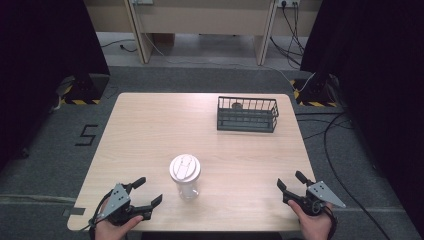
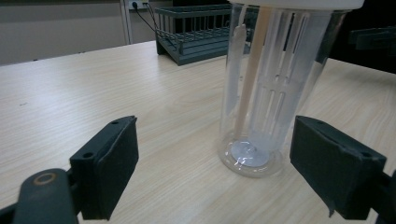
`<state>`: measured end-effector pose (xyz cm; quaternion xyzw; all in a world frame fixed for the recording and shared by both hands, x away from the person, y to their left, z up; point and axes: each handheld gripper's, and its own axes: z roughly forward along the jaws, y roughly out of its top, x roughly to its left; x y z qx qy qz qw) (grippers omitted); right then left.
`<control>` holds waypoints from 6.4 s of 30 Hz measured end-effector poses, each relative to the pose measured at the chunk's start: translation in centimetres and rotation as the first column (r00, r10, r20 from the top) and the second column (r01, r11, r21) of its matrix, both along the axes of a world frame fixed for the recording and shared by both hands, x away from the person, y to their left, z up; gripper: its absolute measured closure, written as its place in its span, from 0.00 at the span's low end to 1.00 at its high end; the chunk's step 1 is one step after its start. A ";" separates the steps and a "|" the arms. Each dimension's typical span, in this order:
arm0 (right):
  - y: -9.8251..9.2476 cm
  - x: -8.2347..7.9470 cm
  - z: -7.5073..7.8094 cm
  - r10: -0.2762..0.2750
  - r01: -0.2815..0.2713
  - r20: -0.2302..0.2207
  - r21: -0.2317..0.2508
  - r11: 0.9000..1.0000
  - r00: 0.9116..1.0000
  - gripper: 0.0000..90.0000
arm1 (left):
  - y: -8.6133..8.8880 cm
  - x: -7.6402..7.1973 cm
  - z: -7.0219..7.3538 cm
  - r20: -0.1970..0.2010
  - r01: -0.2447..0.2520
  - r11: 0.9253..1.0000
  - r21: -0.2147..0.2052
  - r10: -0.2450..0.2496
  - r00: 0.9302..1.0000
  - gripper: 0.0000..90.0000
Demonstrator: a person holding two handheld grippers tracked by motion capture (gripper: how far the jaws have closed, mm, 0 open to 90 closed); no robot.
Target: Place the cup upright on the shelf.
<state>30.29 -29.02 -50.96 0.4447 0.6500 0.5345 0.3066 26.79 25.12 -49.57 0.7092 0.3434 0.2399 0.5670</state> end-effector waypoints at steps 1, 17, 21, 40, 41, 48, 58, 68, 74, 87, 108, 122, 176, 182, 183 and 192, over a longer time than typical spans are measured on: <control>0.1 0.0 0.0 0.003 -0.003 -0.002 -0.002 1.000 1.000 0.23 | -0.1 0.1 -0.1 -0.009 0.002 1.000 -0.008 -0.002 1.000 0.17; 0.9 -0.1 0.2 0.025 -0.025 0.005 -0.022 0.999 1.000 0.23 | -2.9 0.4 0.1 0.003 0.073 0.996 0.045 -0.074 0.997 0.16; 0.9 0.0 0.2 0.023 -0.023 0.004 -0.017 1.000 1.000 0.23 | -3.8 0.6 -0.2 -0.008 0.083 0.995 0.047 -0.083 0.997 0.16; 1.0 0.0 0.1 0.019 -0.019 -0.003 -0.021 1.000 1.000 0.22 | -6.2 2.9 -1.0 -0.036 0.124 0.991 0.053 -0.122 0.992 0.16; 1.0 0.0 0.1 0.018 -0.019 -0.004 -0.021 1.000 1.000 0.22 | -6.4 3.0 -1.0 -0.035 0.126 0.991 0.051 -0.124 0.992 0.16; 1.1 0.0 0.1 0.019 -0.019 -0.008 -0.025 1.000 1.000 0.22 | -7.2 3.8 -1.1 -0.041 0.139 0.989 0.041 -0.137 0.990 0.16; 1.2 0.0 0.1 0.021 -0.022 -0.009 -0.031 0.999 1.000 0.23 | -8.2 4.7 -1.3 -0.032 0.146 0.989 0.036 -0.145 0.989 0.16; 1.3 0.0 0.0 0.025 -0.026 -0.012 -0.037 0.999 1.000 0.23 | -8.4 5.4 -2.0 -0.023 0.168 0.986 -0.006 -0.168 0.986 0.18; 1.2 0.1 -0.1 0.024 -0.025 -0.013 -0.035 0.999 1.000 0.23 | -8.4 5.4 -2.0 -0.007 0.168 0.986 0.003 -0.168 0.986 0.19; 1.2 0.1 -0.1 0.021 -0.022 -0.012 -0.030 0.999 1.000 0.23 | -8.3 5.5 -1.9 -0.017 0.163 0.987 -0.014 -0.163 0.986 0.20; 1.2 0.1 -0.1 0.011 -0.011 -0.006 -0.020 1.000 1.000 0.23 | -7.9 6.0 -0.6 -0.005 0.156 0.988 -0.009 -0.157 0.988 0.20; 1.3 0.1 0.1 0.010 -0.010 0.000 -0.019 1.000 1.000 0.23 | -8.0 7.0 0.9 0.031 0.148 0.989 -0.014 -0.147 0.989 0.20; 1.4 0.2 0.0 0.023 -0.023 0.007 -0.013 1.000 1.000 0.23 | -11.6 11.6 4.5 0.087 0.149 0.987 -0.054 -0.144 0.986 0.20; 1.4 0.1 0.1 0.024 -0.024 0.010 -0.016 1.000 1.000 0.23 | -11.9 12.2 4.9 0.091 0.151 0.987 -0.060 -0.145 0.985 0.20; 1.4 0.1 0.1 0.024 -0.024 0.011 -0.016 1.000 1.000 0.23 | -12.0 12.4 5.0 0.088 0.156 0.986 -0.061 -0.151 0.985 0.20; 1.5 0.1 0.1 0.024 -0.024 0.007 -0.011 1.000 1.000 0.23 | -12.8 13.8 5.5 0.081 0.168 0.984 -0.056 -0.163 0.983 0.20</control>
